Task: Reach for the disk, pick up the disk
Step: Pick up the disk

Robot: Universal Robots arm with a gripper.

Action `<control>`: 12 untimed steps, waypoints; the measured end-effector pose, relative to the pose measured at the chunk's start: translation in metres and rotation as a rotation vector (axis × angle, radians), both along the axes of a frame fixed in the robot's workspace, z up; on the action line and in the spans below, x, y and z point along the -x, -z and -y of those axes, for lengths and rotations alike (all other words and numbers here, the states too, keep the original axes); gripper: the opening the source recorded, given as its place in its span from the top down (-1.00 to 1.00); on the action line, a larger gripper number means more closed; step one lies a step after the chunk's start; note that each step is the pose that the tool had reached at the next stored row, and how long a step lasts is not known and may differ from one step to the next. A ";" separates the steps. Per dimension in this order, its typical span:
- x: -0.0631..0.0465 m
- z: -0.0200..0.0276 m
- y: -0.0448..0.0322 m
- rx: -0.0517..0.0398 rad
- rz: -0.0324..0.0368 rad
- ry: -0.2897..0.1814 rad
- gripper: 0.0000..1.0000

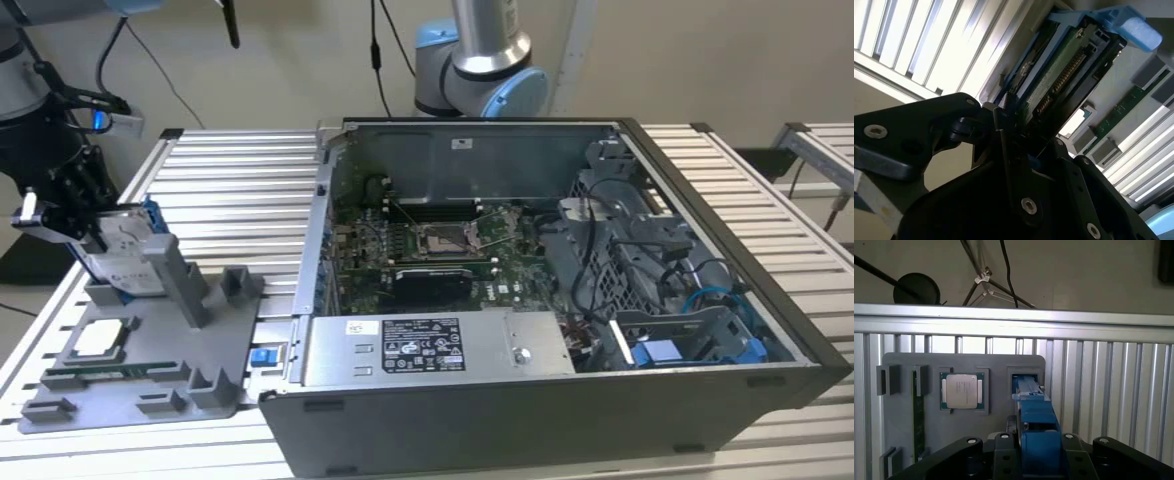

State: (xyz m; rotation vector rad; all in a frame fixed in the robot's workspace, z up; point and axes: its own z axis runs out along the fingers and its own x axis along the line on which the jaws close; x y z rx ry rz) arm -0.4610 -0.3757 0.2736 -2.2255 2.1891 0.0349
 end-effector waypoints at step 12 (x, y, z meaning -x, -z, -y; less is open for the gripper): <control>0.000 -0.0001 -0.0040 -0.0001 0.0000 0.000 1.00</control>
